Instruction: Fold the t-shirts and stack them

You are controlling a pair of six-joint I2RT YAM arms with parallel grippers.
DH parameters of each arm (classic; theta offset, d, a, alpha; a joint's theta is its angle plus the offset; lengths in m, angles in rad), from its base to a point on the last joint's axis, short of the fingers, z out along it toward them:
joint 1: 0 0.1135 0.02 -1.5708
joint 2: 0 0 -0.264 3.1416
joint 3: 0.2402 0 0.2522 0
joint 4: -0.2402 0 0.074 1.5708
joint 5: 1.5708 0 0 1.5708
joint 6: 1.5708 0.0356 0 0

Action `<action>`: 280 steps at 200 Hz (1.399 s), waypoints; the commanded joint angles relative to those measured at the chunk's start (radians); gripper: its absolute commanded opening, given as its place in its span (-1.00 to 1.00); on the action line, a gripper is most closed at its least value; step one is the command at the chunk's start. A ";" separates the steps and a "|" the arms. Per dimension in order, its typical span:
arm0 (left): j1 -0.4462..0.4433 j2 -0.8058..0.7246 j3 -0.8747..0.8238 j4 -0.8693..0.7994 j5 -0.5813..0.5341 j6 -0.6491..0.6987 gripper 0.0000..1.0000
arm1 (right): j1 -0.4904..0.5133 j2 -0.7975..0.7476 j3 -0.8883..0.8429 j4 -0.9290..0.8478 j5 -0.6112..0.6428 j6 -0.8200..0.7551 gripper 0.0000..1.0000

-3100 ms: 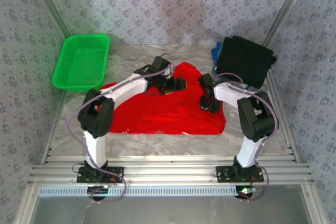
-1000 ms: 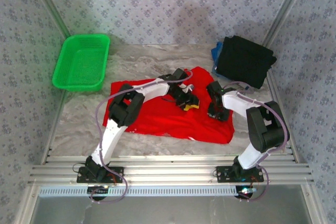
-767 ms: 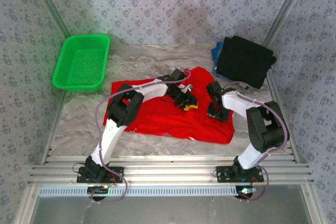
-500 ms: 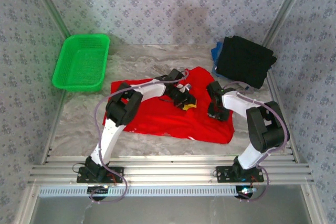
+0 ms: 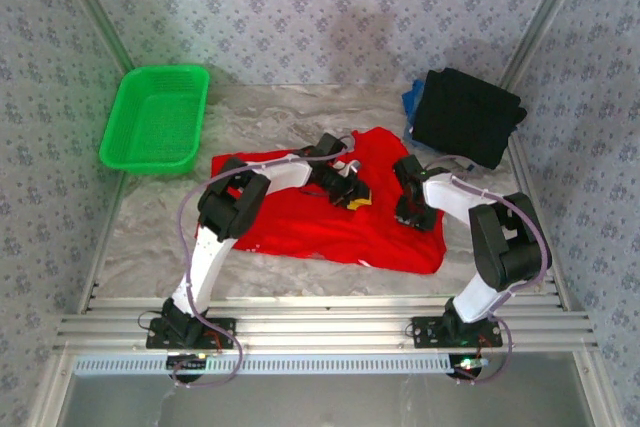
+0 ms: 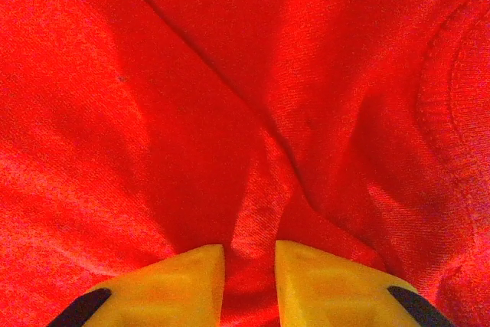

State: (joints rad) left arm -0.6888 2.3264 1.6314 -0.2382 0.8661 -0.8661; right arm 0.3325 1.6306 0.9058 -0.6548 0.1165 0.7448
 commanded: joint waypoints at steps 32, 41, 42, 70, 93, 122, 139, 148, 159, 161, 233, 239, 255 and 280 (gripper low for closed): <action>0.017 0.001 -0.042 -0.004 -0.045 -0.025 -0.79 | 0.003 0.038 -0.022 -0.030 -0.009 0.014 -0.47; 0.015 0.003 -0.039 -0.001 -0.042 -0.026 -0.90 | 0.004 0.040 -0.021 -0.029 -0.007 0.013 -0.47; 0.015 0.003 -0.038 0.000 -0.042 -0.027 -0.91 | 0.004 0.039 -0.020 -0.028 -0.007 0.013 -0.47; 0.019 -0.027 -0.042 0.017 -0.064 -0.034 -1.00 | 0.003 0.042 -0.023 -0.032 -0.012 0.016 -0.47; 0.030 -0.108 -0.098 0.080 -0.135 -0.051 -1.00 | -0.006 0.036 -0.030 -0.032 -0.012 0.023 -0.47; 0.032 -0.184 -0.135 0.097 -0.226 -0.018 -1.00 | -0.010 0.041 -0.024 -0.049 -0.003 0.026 -0.48; 0.035 -0.202 -0.161 0.133 -0.244 -0.025 -1.00 | -0.009 0.042 -0.022 -0.053 0.005 0.028 -0.48; 0.034 -0.208 -0.170 0.142 -0.259 -0.025 -1.00 | -0.009 0.043 -0.019 -0.057 0.005 0.029 -0.48; 0.033 -0.215 -0.183 0.161 -0.273 -0.031 -1.00 | -0.009 0.044 -0.018 -0.066 0.014 0.033 -0.48; 0.033 -0.215 -0.186 0.165 -0.276 -0.031 -1.00 | -0.009 0.044 -0.017 -0.068 0.014 0.034 -0.48; 0.022 -0.165 -0.136 -0.047 -0.376 0.014 -0.89 | -0.021 0.021 -0.024 -0.086 0.033 0.034 -0.50; 0.024 -0.172 -0.142 -0.047 -0.387 0.012 -0.85 | -0.023 0.014 -0.024 -0.092 0.039 0.034 -0.50; 0.022 -0.179 -0.129 -0.082 -0.412 0.020 -0.72 | -0.030 -0.005 -0.024 -0.111 0.060 0.040 -0.50; 0.023 -0.206 -0.114 -0.144 -0.481 0.038 0.01 | -0.046 -0.049 -0.023 -0.133 0.095 0.048 -0.45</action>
State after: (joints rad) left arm -0.6674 2.1624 1.4963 -0.2920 0.4747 -0.8577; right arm 0.3061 1.6222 0.9035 -0.6933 0.1394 0.7643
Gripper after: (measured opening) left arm 0.340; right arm 0.256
